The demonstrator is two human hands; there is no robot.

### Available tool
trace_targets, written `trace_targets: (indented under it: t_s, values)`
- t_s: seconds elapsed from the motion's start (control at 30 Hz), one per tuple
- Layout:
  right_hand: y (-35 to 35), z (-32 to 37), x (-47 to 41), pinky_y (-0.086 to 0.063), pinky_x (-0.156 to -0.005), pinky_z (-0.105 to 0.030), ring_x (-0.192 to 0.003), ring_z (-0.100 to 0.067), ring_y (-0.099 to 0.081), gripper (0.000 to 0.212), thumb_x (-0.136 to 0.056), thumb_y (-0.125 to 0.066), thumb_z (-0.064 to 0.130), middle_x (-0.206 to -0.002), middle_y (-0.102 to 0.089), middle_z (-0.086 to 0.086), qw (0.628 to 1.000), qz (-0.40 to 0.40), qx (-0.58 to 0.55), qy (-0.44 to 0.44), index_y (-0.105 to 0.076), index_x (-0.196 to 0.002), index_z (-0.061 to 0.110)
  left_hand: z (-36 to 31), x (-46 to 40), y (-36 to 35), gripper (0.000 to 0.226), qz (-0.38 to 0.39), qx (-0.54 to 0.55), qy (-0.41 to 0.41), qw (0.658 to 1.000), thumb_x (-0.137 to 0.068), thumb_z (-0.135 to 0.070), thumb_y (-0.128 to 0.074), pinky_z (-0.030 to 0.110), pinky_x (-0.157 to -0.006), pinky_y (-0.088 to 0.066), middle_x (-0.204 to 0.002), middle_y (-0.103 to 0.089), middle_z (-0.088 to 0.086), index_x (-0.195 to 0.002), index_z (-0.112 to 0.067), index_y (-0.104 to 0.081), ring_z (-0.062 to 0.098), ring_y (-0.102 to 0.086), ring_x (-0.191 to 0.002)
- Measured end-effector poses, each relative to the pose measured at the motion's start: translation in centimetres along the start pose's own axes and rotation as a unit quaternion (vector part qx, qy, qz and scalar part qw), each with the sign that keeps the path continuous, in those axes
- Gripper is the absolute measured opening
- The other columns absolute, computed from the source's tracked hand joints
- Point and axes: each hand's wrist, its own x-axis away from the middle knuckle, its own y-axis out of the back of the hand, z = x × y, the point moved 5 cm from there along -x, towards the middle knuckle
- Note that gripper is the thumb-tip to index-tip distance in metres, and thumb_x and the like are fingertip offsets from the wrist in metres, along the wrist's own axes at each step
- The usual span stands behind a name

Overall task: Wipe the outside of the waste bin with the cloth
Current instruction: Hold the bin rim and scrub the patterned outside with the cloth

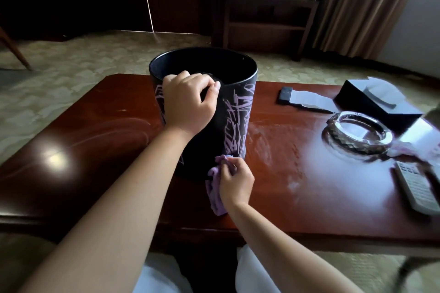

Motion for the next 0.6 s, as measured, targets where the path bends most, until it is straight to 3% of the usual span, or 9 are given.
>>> trace_targets:
  t_s: [0.13, 0.23, 0.33, 0.47, 0.6]
  values:
    - [1.5, -0.3, -2.5, -0.037, -0.073, -0.019, -0.092, -0.019, -0.064, 0.01, -0.087, -0.061, 0.018, -0.092, -0.071, -0.003, 0.994, -0.05, 0.015, -0.1, -0.069, -0.092, 0.014, 0.0, -0.1, 0.1, 0.029, 0.008, 0.006, 0.002, 1.0, -0.083, -0.033, -0.049, 0.031, -0.069, -0.026, -0.057, -0.055, -0.009, -0.063, -0.016, -0.062, 0.021, -0.053, -0.059]
    - [1.5, 0.6, -2.6, -0.04, -0.073, -0.022, -0.087, -0.018, -0.064, 0.006, -0.086, -0.062, 0.016, -0.086, -0.07, -0.001, 0.997, -0.048, 0.01, -0.055, -0.066, -0.085, 0.019, 0.0, -0.1, 0.1, 0.029, 0.001, 0.004, 0.003, 1.0, -0.083, -0.032, -0.049, 0.032, -0.069, -0.026, -0.057, -0.057, -0.007, -0.063, -0.016, -0.061, 0.02, -0.052, -0.059]
    - [0.8, 1.3, -1.2, -0.047, -0.076, -0.025, -0.083, -0.016, -0.064, 0.021, -0.083, -0.061, 0.007, -0.082, -0.068, 0.001, 0.999, -0.043, -0.027, 0.008, -0.061, -0.076, 0.026, 0.0, -0.1, 0.1, 0.027, -0.001, 0.0, -0.001, 1.0, -0.083, -0.031, -0.05, 0.031, -0.068, -0.025, -0.057, -0.057, -0.007, -0.063, -0.016, -0.061, 0.02, -0.052, -0.059]
    - [0.7, -0.3, -1.3, -0.037, -0.07, -0.016, -0.086, -0.015, -0.064, 0.007, -0.086, -0.061, 0.013, -0.084, -0.067, 0.003, 0.994, -0.05, -0.03, -0.093, -0.066, -0.085, 0.018, -0.1, -0.2, 0.2, 0.027, 0.011, 0.004, 0.002, 1.0, -0.083, -0.031, -0.05, 0.032, -0.068, -0.025, -0.056, -0.051, -0.012, -0.064, -0.016, -0.062, 0.02, -0.053, -0.059]
    - [0.7, 0.8, -1.6, -0.045, -0.076, -0.022, -0.084, -0.014, -0.063, 0.006, -0.086, -0.061, 0.013, -0.087, -0.069, 0.0, 0.996, -0.062, -0.032, -0.052, -0.067, -0.088, 0.015, -0.1, -0.1, 0.1, 0.028, 0.005, -0.002, 0.0, 1.0, -0.083, -0.031, -0.05, 0.031, -0.068, -0.025, -0.056, -0.056, -0.008, -0.063, -0.016, -0.061, 0.02, -0.053, -0.059]
